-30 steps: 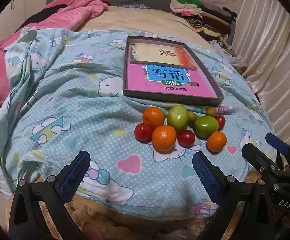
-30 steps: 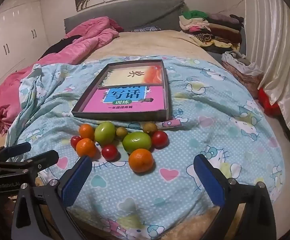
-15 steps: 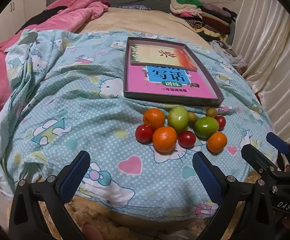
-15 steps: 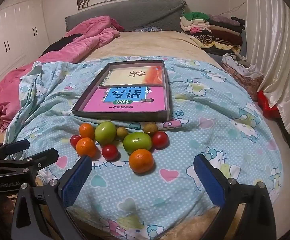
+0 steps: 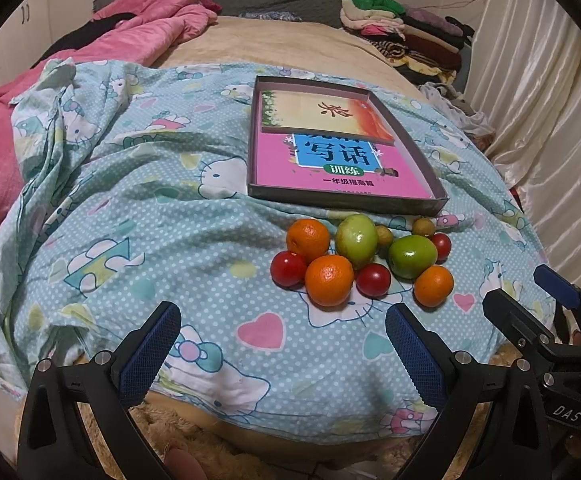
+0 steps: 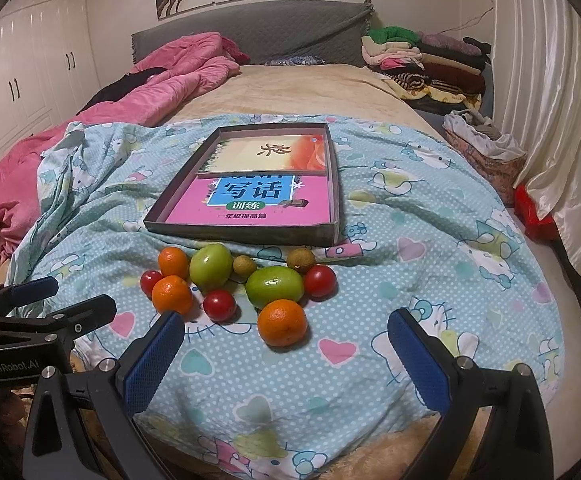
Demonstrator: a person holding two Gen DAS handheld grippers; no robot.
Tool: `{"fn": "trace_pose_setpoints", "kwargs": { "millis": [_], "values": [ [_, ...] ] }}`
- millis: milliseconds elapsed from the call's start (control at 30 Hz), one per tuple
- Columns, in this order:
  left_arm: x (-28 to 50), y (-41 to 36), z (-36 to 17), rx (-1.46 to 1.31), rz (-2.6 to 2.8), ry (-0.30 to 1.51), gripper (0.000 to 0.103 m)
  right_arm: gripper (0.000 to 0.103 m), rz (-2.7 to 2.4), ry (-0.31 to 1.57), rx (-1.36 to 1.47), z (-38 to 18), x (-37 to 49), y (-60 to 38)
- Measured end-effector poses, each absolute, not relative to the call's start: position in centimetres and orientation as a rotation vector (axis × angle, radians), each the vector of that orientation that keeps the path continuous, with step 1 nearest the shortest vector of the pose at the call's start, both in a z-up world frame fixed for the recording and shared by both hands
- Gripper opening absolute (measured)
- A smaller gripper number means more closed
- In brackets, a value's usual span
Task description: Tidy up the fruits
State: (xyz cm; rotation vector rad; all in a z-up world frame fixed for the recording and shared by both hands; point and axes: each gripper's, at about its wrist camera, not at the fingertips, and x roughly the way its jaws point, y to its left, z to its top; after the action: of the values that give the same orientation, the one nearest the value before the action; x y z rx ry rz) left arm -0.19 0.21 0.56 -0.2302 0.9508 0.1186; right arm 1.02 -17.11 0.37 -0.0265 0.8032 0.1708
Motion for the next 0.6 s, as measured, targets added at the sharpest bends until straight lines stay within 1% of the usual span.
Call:
{"fn": "trace_pose_setpoints", "kwargs": {
  "millis": [600],
  "values": [
    [-0.32, 0.24, 0.76, -0.237, 0.113, 0.946, 0.102, 0.103, 0.164, 0.804, -0.034, 0.43, 0.96, -17.26]
  ]
}}
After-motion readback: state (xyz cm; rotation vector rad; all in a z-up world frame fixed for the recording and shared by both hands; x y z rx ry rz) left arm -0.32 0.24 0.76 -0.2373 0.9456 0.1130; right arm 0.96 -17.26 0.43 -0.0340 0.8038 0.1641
